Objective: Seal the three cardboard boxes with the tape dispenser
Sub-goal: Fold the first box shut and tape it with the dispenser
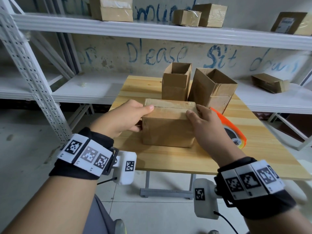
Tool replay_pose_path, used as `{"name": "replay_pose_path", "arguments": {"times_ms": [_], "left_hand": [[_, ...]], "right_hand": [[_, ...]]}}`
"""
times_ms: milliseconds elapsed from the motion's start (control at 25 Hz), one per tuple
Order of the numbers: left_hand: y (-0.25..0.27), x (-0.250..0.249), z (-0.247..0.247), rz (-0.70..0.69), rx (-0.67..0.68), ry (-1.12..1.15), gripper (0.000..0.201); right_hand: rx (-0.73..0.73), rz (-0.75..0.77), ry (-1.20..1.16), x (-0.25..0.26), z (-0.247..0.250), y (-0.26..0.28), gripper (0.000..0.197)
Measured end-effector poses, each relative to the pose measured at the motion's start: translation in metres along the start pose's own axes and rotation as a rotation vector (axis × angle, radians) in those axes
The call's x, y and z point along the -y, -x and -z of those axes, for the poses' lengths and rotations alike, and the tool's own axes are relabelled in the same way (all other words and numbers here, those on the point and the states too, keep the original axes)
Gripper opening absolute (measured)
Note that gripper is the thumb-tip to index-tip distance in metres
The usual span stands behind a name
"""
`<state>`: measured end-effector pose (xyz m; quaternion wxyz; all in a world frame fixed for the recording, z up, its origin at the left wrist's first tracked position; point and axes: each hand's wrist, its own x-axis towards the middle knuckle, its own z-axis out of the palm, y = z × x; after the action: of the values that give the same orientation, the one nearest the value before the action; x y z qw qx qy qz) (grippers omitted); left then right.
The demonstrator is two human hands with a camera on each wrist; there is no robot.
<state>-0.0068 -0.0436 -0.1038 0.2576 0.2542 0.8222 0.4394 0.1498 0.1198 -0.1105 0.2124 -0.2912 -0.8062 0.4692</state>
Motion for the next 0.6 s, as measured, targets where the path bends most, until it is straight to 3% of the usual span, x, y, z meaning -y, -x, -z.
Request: {"name": "replay_pose_path", "arguments": {"times_ms": [120,200,280,440,520,600], "left_hand": [[0.0022,-0.0045,-0.002,-0.025,0.002,0.03,0.046],[0.0036,-0.0057,-0.0033,-0.014,-0.005,0.055,0.038],[0.0021,-0.0043,-0.0029,-0.004,-0.014,0.039,0.044],[0.0006,-0.0027,0.0004,0.016,-0.01,0.003,0.081],[0.0013,-0.0031,0.0001,0.022,-0.019,0.002,0.088],[0.001,-0.0042,-0.002,0.028,-0.051,-0.001,0.078]], "right_hand": [[-0.024,-0.031,-0.042,0.0016,0.0029,-0.0021,0.058],[-0.008,-0.009,-0.022,0.0021,0.0038,-0.0025,0.054],[0.003,0.01,-0.017,0.0011,0.0038,-0.0038,0.046],[0.034,0.008,-0.12,0.0048,0.0084,0.0002,0.014],[0.059,-0.009,-0.178,0.0057,0.0099,0.0031,0.015],[0.072,-0.038,-0.226,0.0039,0.0095,0.0033,0.031]]}}
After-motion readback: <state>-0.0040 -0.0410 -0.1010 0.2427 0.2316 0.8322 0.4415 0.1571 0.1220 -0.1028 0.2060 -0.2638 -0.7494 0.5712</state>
